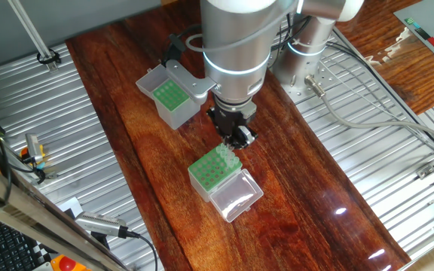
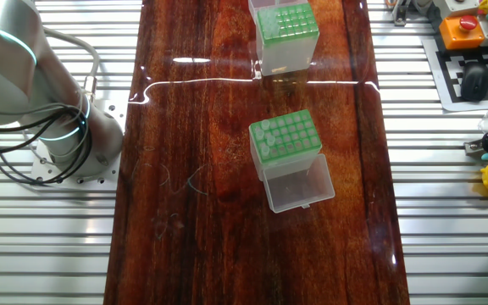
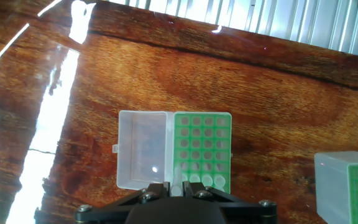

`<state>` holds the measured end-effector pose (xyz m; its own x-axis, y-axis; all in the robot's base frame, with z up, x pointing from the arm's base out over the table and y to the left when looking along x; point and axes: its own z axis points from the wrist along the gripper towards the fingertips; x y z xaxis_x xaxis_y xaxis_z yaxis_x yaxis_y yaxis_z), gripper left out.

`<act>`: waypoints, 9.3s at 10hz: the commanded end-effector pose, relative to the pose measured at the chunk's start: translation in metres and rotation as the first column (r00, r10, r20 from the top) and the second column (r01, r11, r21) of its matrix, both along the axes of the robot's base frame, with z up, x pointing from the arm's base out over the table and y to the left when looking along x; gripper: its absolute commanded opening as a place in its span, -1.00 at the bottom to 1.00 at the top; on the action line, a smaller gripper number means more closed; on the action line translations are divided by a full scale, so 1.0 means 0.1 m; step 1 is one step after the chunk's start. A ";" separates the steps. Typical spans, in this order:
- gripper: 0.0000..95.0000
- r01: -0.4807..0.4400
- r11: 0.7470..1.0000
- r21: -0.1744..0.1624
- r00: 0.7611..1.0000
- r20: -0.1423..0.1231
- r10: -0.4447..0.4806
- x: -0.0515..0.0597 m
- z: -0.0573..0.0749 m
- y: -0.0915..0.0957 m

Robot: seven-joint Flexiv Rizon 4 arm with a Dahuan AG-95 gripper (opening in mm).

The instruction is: Transfer all large pipette tips from one holder to another

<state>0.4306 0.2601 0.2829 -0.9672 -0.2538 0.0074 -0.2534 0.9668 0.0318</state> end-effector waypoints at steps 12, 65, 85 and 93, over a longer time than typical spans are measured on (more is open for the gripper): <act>0.20 -0.014 1.000 -0.007 1.000 0.020 0.014 0.08 -0.34 0.03; -0.20 -0.368 0.929 -0.035 0.929 0.012 0.369 -0.22 -0.78 -2.90; -0.20 -0.375 0.926 -0.045 0.926 -0.050 0.373 -0.36 -1.05 -2.73; -0.20 -0.373 0.926 -0.053 0.928 -0.030 0.371 -0.37 -1.28 -2.74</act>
